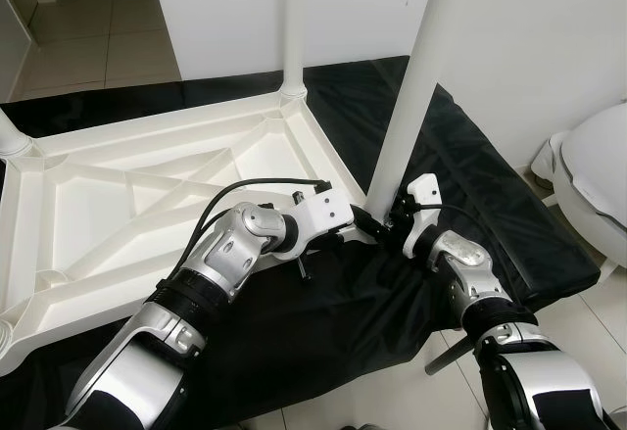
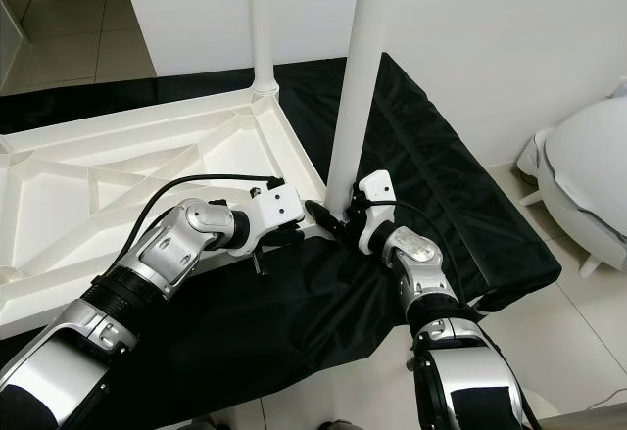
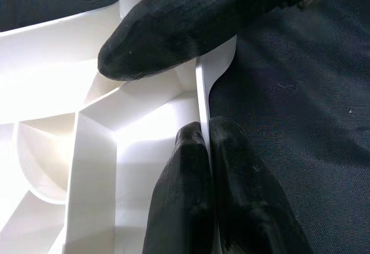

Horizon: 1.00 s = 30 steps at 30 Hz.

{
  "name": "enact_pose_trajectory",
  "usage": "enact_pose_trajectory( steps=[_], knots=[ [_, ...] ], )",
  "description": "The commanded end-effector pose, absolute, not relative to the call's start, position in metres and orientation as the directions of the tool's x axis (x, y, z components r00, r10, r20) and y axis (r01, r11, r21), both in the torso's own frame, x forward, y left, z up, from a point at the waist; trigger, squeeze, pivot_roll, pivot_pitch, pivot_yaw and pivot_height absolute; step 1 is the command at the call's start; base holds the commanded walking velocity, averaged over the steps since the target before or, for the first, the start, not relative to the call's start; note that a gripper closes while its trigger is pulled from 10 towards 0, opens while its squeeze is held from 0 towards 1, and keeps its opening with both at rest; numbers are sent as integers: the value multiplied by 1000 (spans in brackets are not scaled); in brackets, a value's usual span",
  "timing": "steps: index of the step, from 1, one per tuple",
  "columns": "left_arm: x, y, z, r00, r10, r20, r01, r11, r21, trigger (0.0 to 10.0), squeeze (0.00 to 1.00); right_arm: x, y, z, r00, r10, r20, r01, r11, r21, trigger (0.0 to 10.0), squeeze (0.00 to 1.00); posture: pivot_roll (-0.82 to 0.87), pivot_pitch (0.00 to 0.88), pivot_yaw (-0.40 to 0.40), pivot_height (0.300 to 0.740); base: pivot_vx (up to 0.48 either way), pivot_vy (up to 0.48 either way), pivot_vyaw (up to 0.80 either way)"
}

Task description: Building children table

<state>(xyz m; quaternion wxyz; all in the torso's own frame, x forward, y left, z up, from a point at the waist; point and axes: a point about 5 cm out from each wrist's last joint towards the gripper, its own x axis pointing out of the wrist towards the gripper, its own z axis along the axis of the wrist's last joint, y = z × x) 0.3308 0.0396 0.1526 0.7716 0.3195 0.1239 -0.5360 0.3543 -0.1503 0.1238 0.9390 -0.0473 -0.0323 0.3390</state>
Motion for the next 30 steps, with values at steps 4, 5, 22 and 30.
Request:
enact_pose_trajectory(
  steps=[4,5,22,30],
  knots=[
    [327,39,144,374,-729,-574,915,189,356,10000,0,347,-154,104,864,503,5,-503,864,-31,0,0,-43,40,24,740,0,0,0],
    [327,39,144,373,-730,-573,916,189,354,10000,0,346,-152,103,878,478,11,-478,878,-34,0,0,-43,40,24,740,0,0,0],
    [325,37,142,369,-734,-570,919,195,344,10000,0,332,-128,98,1000,6,20,-5,1000,-23,0,0,-53,64,14,740,0,0,0],
    [326,39,139,378,-723,-578,916,201,347,10000,0,325,-110,94,999,-12,-43,11,1000,-19,0,0,-56,80,13,740,0,0,0]
  ],
)
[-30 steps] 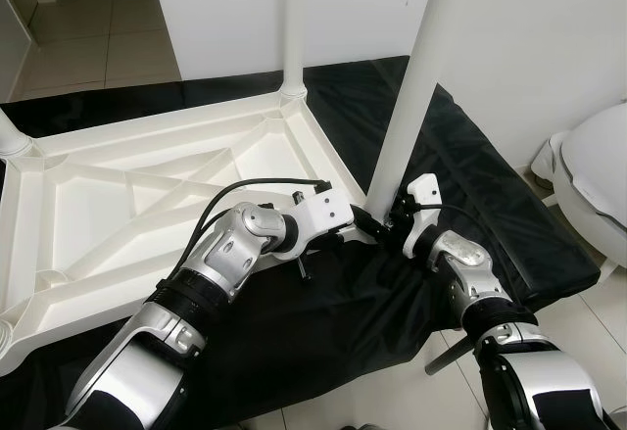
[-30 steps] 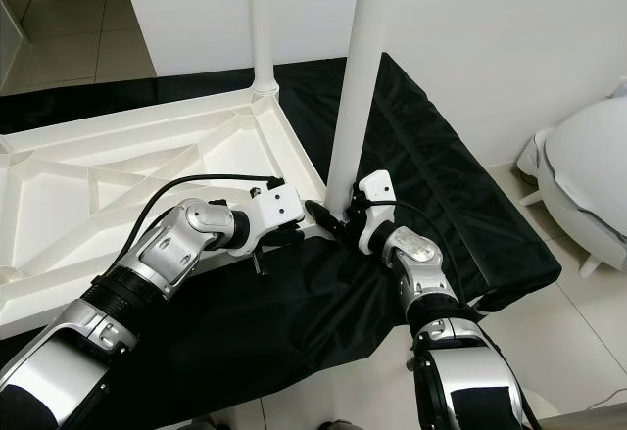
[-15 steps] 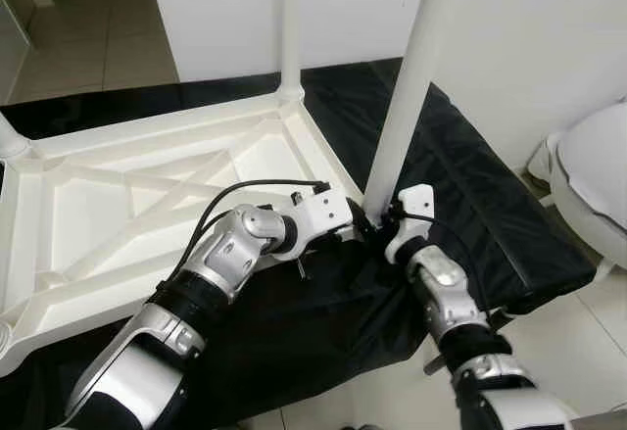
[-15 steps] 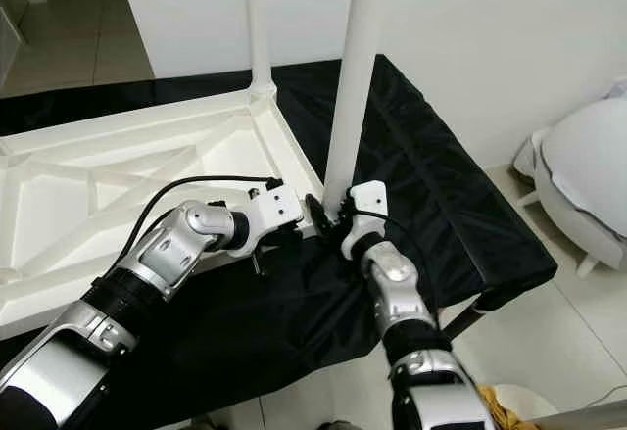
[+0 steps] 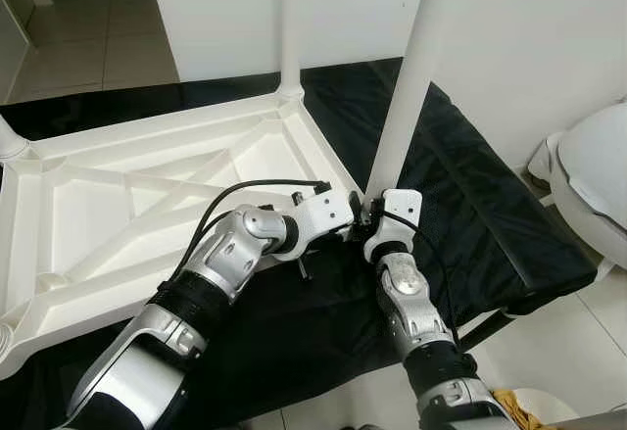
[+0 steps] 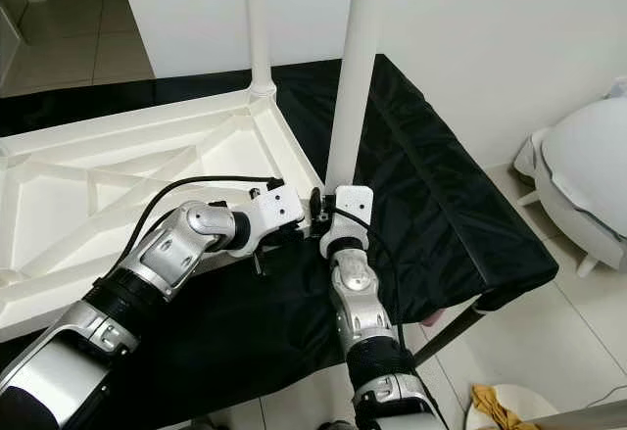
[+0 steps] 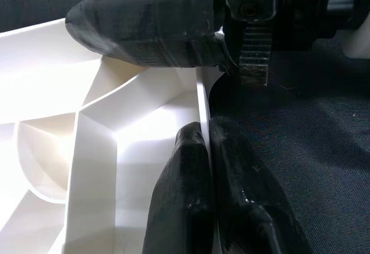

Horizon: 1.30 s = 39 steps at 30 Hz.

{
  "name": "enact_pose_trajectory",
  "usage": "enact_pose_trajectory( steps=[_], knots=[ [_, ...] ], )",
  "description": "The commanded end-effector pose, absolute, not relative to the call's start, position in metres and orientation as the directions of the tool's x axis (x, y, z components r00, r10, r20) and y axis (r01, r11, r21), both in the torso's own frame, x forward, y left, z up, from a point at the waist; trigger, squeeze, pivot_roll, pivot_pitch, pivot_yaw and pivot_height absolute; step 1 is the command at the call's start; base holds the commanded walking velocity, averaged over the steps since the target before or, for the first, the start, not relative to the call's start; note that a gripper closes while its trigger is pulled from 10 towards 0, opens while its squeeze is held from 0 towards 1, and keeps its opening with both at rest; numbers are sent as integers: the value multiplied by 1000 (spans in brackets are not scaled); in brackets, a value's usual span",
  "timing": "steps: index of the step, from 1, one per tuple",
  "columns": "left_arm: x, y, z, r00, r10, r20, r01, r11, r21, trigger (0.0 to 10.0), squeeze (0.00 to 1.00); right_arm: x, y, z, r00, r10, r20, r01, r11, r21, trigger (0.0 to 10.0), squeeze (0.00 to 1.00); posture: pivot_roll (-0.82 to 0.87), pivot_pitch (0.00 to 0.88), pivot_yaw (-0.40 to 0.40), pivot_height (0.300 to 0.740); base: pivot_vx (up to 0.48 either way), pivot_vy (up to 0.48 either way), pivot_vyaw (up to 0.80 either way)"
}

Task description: Building children table

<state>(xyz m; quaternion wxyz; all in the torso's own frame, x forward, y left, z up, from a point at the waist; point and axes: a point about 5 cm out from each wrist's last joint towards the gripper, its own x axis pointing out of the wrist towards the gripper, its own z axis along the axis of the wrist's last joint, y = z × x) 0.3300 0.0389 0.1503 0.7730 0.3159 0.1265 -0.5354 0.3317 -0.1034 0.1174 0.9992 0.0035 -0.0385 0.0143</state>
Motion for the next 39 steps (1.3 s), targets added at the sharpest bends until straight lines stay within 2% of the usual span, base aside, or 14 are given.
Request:
enact_pose_trajectory(
  steps=[1,2,3,7,8,9,15,23,24,26,27,29,34,39],
  knots=[
    [326,39,139,380,-722,-578,915,202,349,10000,0,325,-112,93,999,-22,-50,20,999,-26,2353,0,-56,83,15,740,0,0,0],
    [326,39,139,380,-722,-578,915,202,349,10000,0,325,-112,93,999,-22,-50,20,999,-26,2353,0,-56,83,15,740,0,0,0],
    [327,40,140,383,-721,-577,914,204,351,10000,0,326,-114,94,998,-37,-50,35,998,-45,10000,0,-56,85,16,740,0,0,0],
    [327,41,141,386,-721,-576,913,209,351,10000,0,327,-117,96,997,-66,-39,62,992,-113,10000,0,-58,87,18,740,0,0,0],
    [328,41,141,389,-719,-576,912,212,352,10000,0,324,-117,102,999,-37,33,40,995,-89,10000,59,-60,87,20,740,0,0,0],
    [328,41,141,390,-719,-575,911,212,353,10000,0,323,-118,101,1000,-25,17,26,998,-55,10000,1000,-58,86,20,740,0,0,0],
    [329,41,142,392,-720,-573,911,214,354,10000,0,323,-117,107,999,36,27,-37,999,18,10000,1000,-60,85,22,740,0,0,0],
    [330,41,144,395,-719,-572,909,214,358,10000,0,334,-138,125,971,210,116,-206,977,-46,10000,1000,-59,81,26,740,0,0,0],
    [331,41,144,395,-719,-572,909,214,359,10000,0,335,-140,126,959,260,117,-255,965,-51,10000,0,-59,80,27,740,0,0,0],
    [331,42,144,397,-718,-572,908,215,360,10000,0,336,-143,128,942,312,121,-304,949,-82,10000,0,-58,79,30,740,0,0,0],
    [332,42,145,398,-717,-572,907,216,361,10000,0,338,-149,130,909,403,108,-390,913,-123,10000,0,-57,78,32,740,0,0,0],
    [332,42,145,398,-717,-572,907,216,361,10000,0,338,-149,130,909,403,108,-390,913,-123,10000,0,-57,78,32,740,0,0,0],
    [333,42,146,400,-717,-570,906,215,365,10000,0,344,-157,135,814,577,66,-560,810,-175,10000,0,-52,71,43,740,0,0,0],
    [333,43,147,400,-718,-570,905,214,366,10000,0,349,-157,138,783,620,46,-602,775,-193,10000,0,-49,69,45,740,0,0,0]
  ],
)
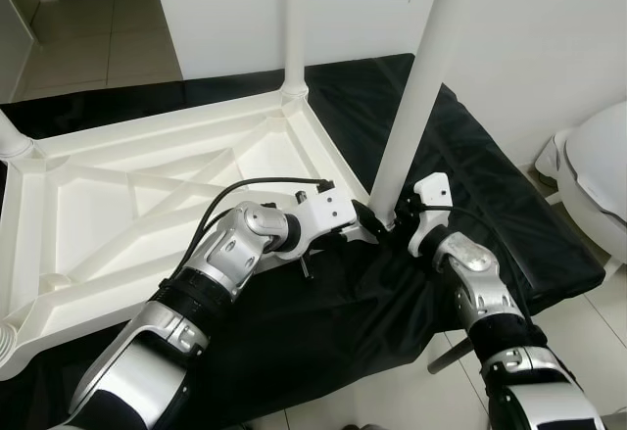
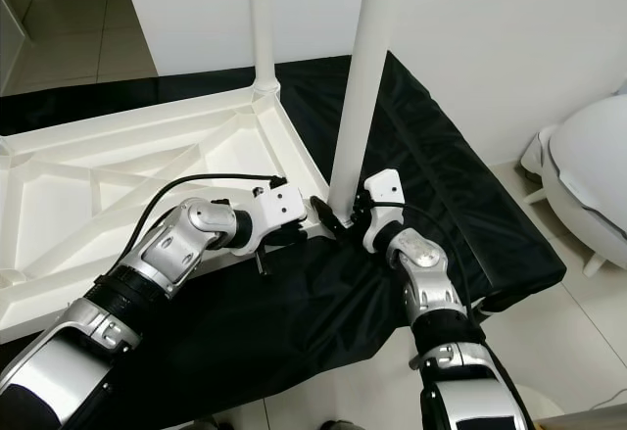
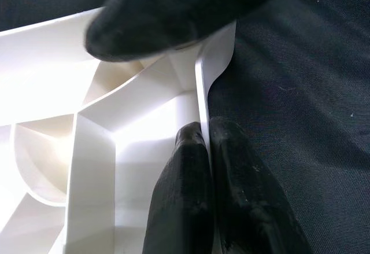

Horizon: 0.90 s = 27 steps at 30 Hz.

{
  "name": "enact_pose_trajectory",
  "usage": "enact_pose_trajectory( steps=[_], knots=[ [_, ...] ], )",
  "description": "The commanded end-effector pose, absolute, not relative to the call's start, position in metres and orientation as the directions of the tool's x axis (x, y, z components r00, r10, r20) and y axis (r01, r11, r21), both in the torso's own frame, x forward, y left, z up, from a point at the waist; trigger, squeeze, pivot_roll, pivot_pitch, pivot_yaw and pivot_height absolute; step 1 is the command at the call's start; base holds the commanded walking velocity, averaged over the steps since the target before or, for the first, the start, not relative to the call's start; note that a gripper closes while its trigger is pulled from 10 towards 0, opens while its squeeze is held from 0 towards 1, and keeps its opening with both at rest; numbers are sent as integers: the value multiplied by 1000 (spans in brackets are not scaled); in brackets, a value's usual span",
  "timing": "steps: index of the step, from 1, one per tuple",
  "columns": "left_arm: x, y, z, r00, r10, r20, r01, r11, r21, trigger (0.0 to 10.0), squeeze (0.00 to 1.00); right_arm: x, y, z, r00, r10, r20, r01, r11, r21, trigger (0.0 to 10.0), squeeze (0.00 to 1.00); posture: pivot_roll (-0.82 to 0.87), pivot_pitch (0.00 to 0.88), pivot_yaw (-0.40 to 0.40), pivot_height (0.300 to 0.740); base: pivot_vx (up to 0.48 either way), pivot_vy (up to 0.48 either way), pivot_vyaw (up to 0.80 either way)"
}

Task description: Building children table

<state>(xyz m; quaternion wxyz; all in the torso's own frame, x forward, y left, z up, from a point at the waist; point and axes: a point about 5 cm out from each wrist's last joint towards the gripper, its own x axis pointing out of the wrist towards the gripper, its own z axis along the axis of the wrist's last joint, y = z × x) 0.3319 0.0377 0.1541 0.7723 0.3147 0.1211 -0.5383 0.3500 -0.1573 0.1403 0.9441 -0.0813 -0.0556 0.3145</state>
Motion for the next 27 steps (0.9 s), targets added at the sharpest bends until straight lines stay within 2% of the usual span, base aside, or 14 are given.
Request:
enact_pose_trajectory(
  steps=[1,4,5,6,18,25,27],
  knots=[
    [333,42,147,401,-718,-569,905,214,367,10000,0,351,-157,139,775,632,35,-615,765,-190,9922,0,-44,68,44,740,0,0,0],
    [333,42,147,401,-719,-568,905,214,367,10000,0,354,-158,139,761,649,25,-634,751,-184,9922,0,-44,68,44,740,0,0,0],
    [333,43,148,402,-718,-568,904,215,368,10000,0,355,-159,139,754,657,17,-643,743,-186,1412,0,-38,67,46,740,0,0,0],
    [334,43,148,403,-717,-569,904,215,369,10000,0,355,-159,138,745,667,11,-655,734,-180,0,0,-36,65,45,740,0,0,0],
    [334,44,149,404,-715,-571,903,213,373,10000,0,350,-163,124,714,699,-42,-696,701,-153,0,0,-41,65,47,740,0,0,0],
    [334,43,148,401,-717,-570,904,209,373,10000,0,350,-169,120,750,660,-36,-659,743,-112,0,0,-43,67,42,740,0,0,0],
    [332,42,146,395,-718,-573,907,205,368,10000,0,350,-174,113,839,543,-39,-543,831,-119,0,0,-48,68,34,740,0,0,0]
  ],
)
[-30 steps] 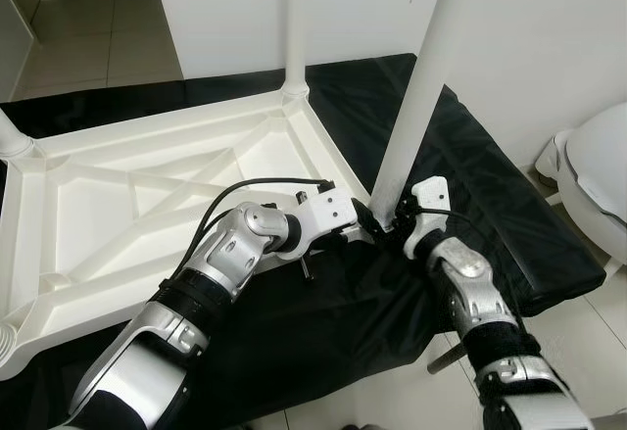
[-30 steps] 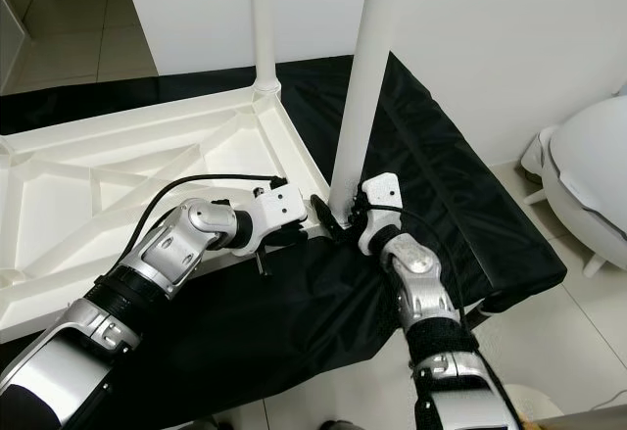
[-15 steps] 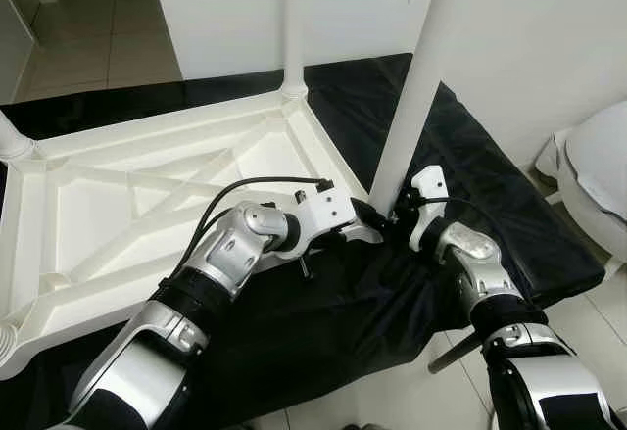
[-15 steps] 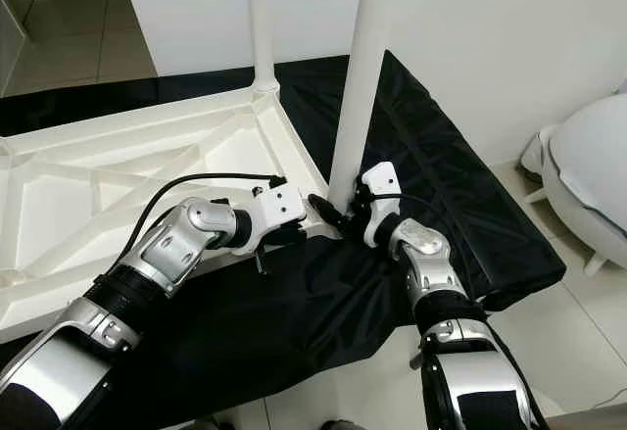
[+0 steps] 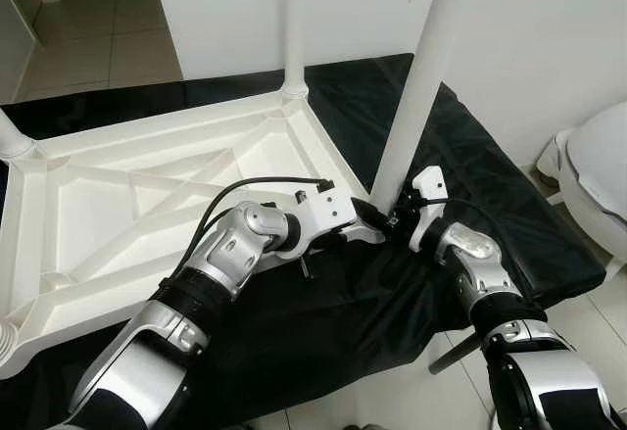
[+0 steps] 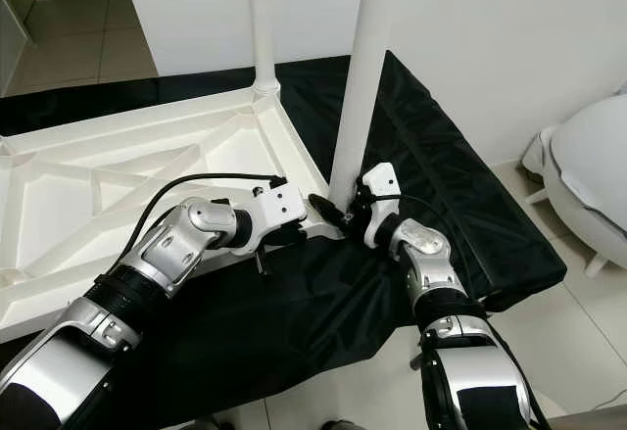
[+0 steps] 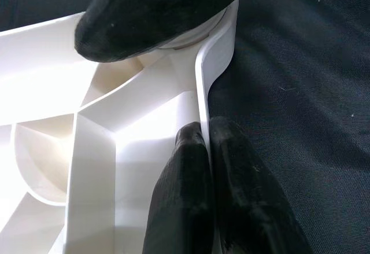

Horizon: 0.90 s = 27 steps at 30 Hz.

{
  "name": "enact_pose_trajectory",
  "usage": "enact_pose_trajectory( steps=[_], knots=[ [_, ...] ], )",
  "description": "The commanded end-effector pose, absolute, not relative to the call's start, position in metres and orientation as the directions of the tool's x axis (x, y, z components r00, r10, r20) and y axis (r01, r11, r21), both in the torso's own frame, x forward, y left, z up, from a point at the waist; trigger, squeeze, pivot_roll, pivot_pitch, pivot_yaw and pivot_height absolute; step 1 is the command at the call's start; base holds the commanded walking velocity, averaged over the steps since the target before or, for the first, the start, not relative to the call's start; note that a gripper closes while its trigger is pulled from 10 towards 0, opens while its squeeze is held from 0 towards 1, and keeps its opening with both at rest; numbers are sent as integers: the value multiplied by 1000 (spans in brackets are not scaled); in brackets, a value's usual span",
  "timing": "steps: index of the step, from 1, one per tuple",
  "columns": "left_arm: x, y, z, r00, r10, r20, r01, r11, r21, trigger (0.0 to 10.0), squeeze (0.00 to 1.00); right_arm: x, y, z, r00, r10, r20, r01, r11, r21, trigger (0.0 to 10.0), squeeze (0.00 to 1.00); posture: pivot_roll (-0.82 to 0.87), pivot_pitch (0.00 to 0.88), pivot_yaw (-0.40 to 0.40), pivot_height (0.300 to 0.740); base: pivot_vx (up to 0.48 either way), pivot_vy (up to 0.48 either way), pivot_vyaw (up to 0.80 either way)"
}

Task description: Building children table

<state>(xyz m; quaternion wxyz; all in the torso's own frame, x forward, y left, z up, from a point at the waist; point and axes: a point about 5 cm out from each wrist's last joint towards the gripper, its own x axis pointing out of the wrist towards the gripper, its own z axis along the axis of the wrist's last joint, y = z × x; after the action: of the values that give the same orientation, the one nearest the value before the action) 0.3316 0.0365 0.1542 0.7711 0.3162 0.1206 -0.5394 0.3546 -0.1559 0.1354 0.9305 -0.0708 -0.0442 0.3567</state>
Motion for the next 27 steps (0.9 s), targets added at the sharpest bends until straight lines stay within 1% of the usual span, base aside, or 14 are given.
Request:
enact_pose_trajectory(
  steps=[1,4,6,7,8,9,10,12,13,17,22,23,27],
  knots=[
    [332,42,146,395,-718,-573,907,205,368,10000,0,350,-174,113,839,543,-39,-543,831,-119,0,0,-48,68,34,740,0,0,0],
    [332,41,146,394,-719,-573,907,204,368,10000,0,349,-173,112,860,509,-27,-509,854,-112,0,0,-48,67,33,740,0,0,0],
    [331,41,146,394,-719,-573,907,204,368,10000,0,350,-171,109,899,437,-37,-438,894,-96,78,0,-49,65,29,740,0,0,0],
    [331,41,145,394,-719,-572,907,205,368,10000,0,351,-169,107,917,395,-48,-398,913,-91,353,0,-49,65,29,740,0,0,0],
    [331,41,145,394,-719,-572,907,205,368,10000,0,351,-169,107,917,395,-48,-398,913,-91,353,0,-49,65,29,740,0,0,0],
    [331,40,145,394,-719,-572,907,205,367,10000,0,351,-168,106,934,355,-50,-358,931,-78,0,0,-51,64,27,740,0,0,0],
    [331,40,145,394,-720,-572,907,205,367,10000,0,352,-167,106,947,317,-44,-320,946,-55,0,0,-52,64,24,740,0,0,0],
    [330,40,144,392,-720,-572,908,204,366,10000,0,351,-163,109,967,255,-25,-256,965,-53,0,0,-56,62,23,740,0,0,0],
    [330,40,144,392,-720,-572,908,204,366,10000,0,351,-163,109,967,255,-25,-256,965,-53,0,0,-56,62,23,740,0,0,0],
    [329,39,143,386,-722,-574,910,197,364,10000,0,346,-151,107,989,146,-20,-147,987,-58,0,0,-57,62,20,740,0,0,0],
    [328,38,141,381,-722,-578,912,191,363,10000,0,337,-142,104,997,-76,-17,76,997,-2,0,0,-61,61,18,740,0,0,0],
    [328,37,141,379,-723,-578,913,190,362,10000,0,334,-139,104,990,-143,-12,143,990,5,0,0,-62,60,16,740,0,0,0],
    [327,35,141,377,-725,-577,913,187,362,10000,0,329,-132,105,984,-176,-17,176,984,18,0,0,-60,60,15,740,0,0,0]
  ],
)
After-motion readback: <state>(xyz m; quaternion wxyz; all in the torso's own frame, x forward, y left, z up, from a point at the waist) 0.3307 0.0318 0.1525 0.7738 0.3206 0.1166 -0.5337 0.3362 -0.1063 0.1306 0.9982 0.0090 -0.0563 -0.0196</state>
